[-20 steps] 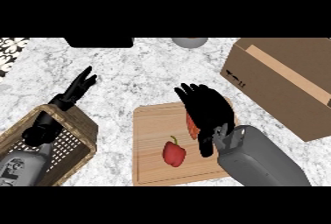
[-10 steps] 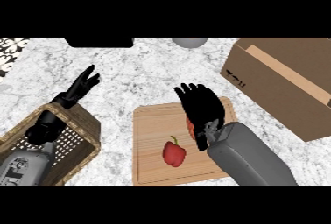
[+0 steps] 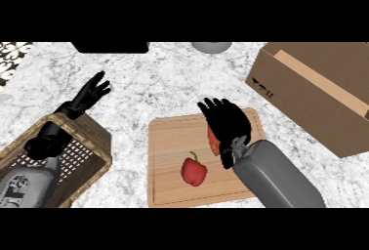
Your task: Pick the sweet potato from the cutting board and place it in the cardboard box
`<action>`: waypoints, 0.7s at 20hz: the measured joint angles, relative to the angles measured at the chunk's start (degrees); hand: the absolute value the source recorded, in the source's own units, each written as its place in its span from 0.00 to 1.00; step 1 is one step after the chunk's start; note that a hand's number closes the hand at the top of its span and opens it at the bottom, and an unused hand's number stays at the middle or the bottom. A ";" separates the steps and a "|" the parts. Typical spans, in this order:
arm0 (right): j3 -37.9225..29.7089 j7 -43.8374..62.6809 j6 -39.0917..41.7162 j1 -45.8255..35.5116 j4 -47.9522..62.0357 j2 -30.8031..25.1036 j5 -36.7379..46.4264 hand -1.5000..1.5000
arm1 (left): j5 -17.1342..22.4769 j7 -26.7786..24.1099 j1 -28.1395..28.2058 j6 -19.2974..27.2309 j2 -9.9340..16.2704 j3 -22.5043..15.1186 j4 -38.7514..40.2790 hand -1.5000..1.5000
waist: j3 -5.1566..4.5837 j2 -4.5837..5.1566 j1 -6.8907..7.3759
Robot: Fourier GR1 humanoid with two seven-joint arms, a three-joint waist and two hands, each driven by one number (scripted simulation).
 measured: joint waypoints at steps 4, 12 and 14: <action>-1.58 -0.91 0.84 0.38 1.20 1.11 2.23 0.00 | -0.82 0.52 0.37 -0.77 -0.87 0.96 -0.62 0.50 | 0.00 -0.01 -0.02; -3.81 -4.55 -2.35 0.94 7.07 1.99 7.58 0.00 | -3.04 -0.65 1.22 -1.62 -2.75 1.76 -0.24 0.50 | 0.00 0.01 0.00; -4.48 -6.05 -3.40 1.09 9.00 2.40 8.50 0.00 | -3.46 -1.06 1.32 -1.91 -2.85 2.35 -0.41 0.50 | 0.00 0.01 0.01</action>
